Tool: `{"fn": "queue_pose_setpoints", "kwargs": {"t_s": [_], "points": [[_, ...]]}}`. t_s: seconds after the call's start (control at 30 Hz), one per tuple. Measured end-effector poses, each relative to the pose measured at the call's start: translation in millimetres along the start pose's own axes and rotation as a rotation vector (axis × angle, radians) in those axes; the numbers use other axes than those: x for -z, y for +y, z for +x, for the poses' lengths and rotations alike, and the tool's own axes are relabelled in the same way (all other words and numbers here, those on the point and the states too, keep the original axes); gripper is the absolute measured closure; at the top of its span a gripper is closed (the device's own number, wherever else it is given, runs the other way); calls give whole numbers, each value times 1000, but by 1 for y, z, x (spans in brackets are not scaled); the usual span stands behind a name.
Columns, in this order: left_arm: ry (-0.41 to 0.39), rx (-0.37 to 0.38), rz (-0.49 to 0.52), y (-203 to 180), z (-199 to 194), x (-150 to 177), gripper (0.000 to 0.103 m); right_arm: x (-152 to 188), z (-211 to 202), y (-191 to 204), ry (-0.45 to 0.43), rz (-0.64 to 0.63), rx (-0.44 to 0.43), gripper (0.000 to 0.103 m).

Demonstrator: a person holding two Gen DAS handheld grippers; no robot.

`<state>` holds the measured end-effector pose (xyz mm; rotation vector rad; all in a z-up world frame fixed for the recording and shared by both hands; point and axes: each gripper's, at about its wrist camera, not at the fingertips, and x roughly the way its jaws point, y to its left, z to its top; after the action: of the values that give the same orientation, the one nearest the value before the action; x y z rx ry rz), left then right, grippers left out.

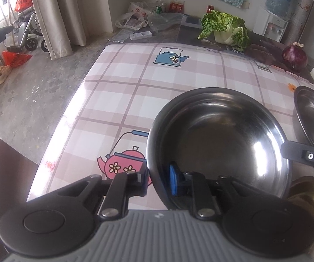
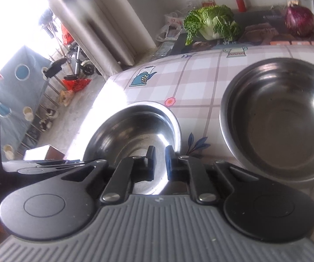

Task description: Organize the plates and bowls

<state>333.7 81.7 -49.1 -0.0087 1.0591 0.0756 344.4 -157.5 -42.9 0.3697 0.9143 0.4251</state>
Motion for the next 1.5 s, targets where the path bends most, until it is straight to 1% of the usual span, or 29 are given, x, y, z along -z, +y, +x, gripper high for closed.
{"fn": "queue_pose_setpoints", "kwargs": {"t_s": [0.17, 0.33, 0.47, 0.6, 0.73, 0.9, 1.07, 1.13, 1.23, 1.5], "points": [[0, -6, 2, 1, -1, 1, 83, -6, -5, -15, 3, 59, -32, 95], [5, -5, -6, 6, -1, 1, 83, -11, -5, -23, 5, 95, -24, 92], [11, -6, -1, 7, 0, 1, 82, -12, 0, -26, 28, 120, -42, 88], [20, 10, -13, 7, 0, 1, 77, -10, 12, -22, 60, 113, -34, 85], [25, 11, -6, 5, 0, 3, 77, -9, 18, -16, 69, 99, -36, 85], [18, 16, 3, 5, -4, 3, 76, -8, 16, -5, 52, 49, -9, 87], [34, 9, 4, 4, 1, 4, 75, -5, 19, -4, 64, 44, -2, 89], [32, -4, 13, 1, 0, 5, 75, -4, 20, -1, 61, 27, 11, 89], [27, -3, 11, 1, -1, 5, 75, -3, 19, 4, 56, -4, 35, 89], [4, -13, 26, -1, -9, 5, 75, -4, 12, 10, 37, -38, 47, 89]]}}
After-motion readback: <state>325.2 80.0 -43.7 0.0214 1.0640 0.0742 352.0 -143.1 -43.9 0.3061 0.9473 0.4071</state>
